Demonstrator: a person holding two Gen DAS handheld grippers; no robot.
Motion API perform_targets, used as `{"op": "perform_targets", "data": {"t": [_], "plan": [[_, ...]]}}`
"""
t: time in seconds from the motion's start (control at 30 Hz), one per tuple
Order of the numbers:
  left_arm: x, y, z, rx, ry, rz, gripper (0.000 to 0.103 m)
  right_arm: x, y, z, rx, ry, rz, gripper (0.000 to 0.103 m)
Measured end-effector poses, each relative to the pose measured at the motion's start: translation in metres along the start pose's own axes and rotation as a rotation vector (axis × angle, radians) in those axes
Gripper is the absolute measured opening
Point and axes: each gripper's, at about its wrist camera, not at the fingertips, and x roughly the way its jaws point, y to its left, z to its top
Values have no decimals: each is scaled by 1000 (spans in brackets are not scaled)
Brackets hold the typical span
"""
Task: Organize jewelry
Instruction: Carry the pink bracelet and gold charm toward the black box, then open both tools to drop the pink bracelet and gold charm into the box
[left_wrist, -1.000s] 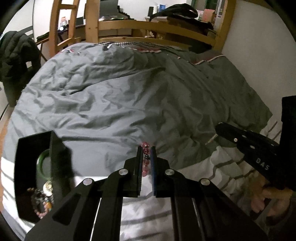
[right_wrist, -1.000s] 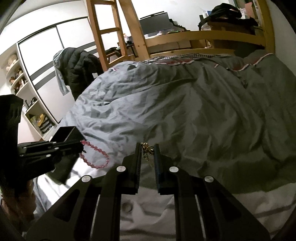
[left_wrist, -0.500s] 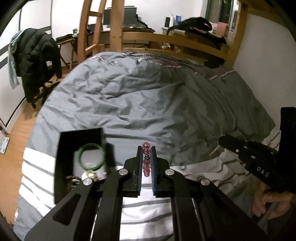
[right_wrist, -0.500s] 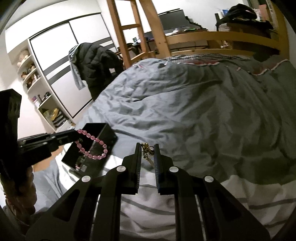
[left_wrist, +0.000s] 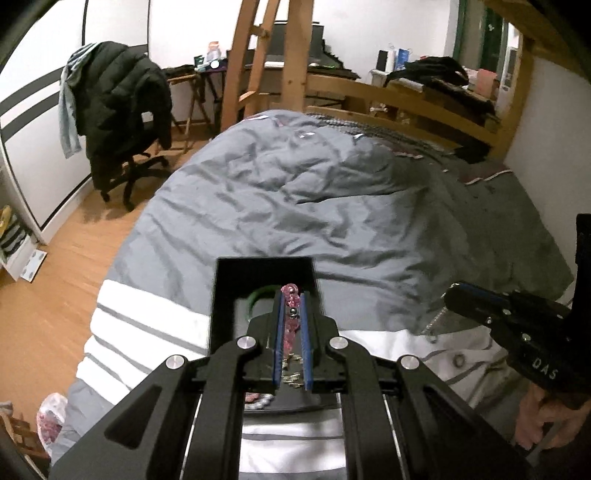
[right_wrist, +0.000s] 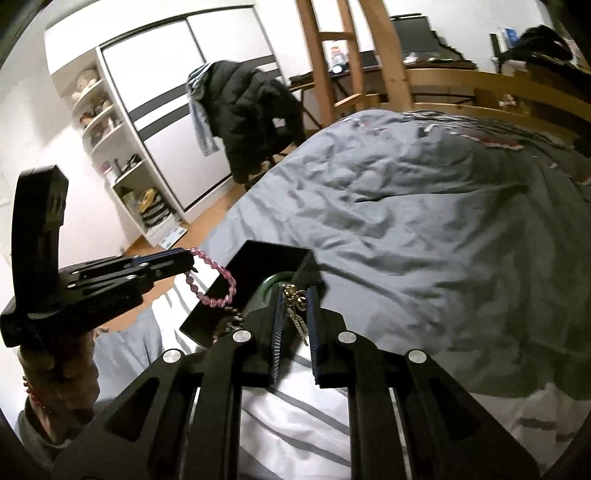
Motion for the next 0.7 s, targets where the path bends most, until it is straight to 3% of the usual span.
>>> {"op": "perform_targets", "data": {"t": [0.3, 0.7], "plan": [[28, 32, -8, -40, 82, 43, 8, 49, 37, -2, -82, 78, 15, 14], [54, 45, -16, -84, 175, 27, 8, 99, 66, -17, -171, 176, 32, 14]]}}
